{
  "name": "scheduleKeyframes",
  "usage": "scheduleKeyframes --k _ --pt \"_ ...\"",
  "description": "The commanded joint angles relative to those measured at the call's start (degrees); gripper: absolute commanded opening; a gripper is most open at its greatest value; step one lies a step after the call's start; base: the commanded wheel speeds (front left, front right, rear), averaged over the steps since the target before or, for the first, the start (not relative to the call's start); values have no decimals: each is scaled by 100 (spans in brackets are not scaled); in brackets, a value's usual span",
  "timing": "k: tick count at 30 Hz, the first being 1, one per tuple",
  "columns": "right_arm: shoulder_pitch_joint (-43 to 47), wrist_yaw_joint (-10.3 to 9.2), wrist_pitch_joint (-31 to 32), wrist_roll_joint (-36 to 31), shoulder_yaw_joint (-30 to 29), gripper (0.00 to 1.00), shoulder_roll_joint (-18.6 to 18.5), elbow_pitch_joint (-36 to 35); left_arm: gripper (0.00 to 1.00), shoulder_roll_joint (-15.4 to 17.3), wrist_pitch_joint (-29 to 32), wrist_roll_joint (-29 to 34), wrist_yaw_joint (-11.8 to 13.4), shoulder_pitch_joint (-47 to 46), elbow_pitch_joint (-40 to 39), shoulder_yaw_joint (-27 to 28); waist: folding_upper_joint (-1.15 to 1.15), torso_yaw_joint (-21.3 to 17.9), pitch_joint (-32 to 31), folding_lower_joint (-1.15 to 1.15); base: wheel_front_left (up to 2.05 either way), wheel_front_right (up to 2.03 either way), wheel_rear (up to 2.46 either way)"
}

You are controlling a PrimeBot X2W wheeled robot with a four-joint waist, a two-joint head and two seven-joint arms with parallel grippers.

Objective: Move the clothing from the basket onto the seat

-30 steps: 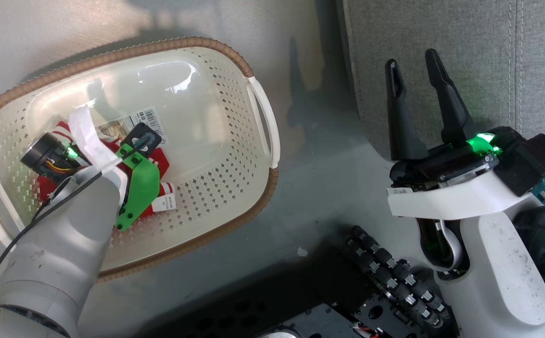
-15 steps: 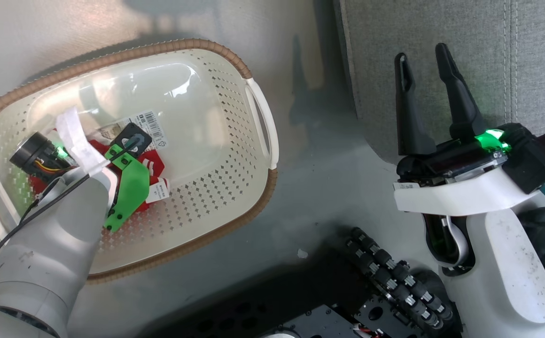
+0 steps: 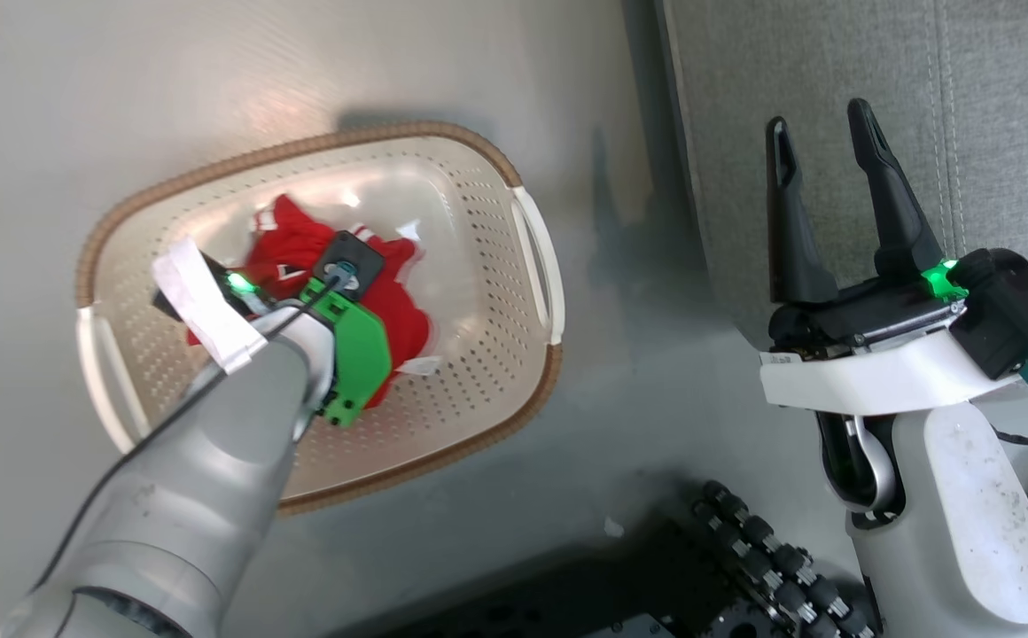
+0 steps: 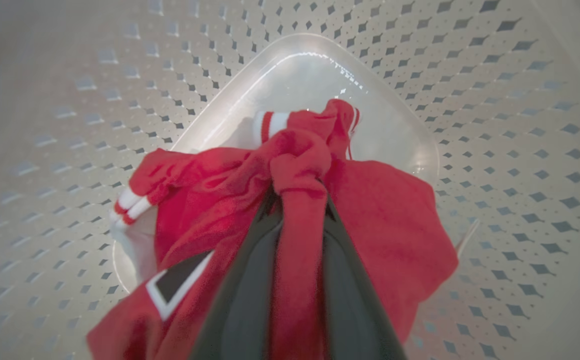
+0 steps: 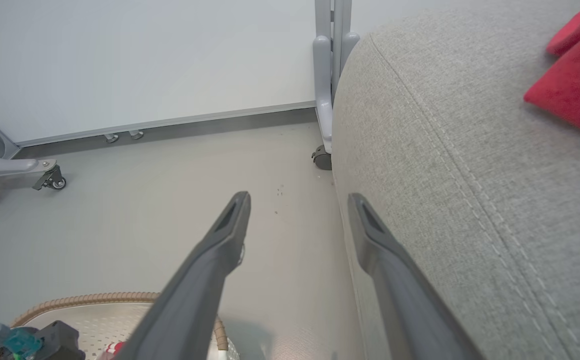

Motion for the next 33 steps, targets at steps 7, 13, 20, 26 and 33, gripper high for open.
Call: scheduleKeyframes --k 7,13,20,26,33 --pt "348 0 -23 -312 -130 100 -19 132 0 -231 -593 -462 -33 451 -485 87 0 624 -1191 0 0 0 0" --pt "572 0 19 -472 -163 100 -19 208 0 -255 -1004 -818 -44 824 -1053 118 0 809 -1823 0 0 0 0" --pt "875 0 270 -594 -258 100 -21 140 0 -262 -1251 -1171 73 1294 -2003 353 0 1028 -2445 0 0 0 0" --pt "1162 0 440 -586 -300 100 -20 60 0 -132 -1286 -1242 217 1727 -3219 671 0 1157 -2895 0 0 0 0" --pt "1472 0 640 -585 -260 100 -20 -2 0 53 -1284 -1254 316 2372 -4784 1122 0 1243 -3404 0 0 0 0"
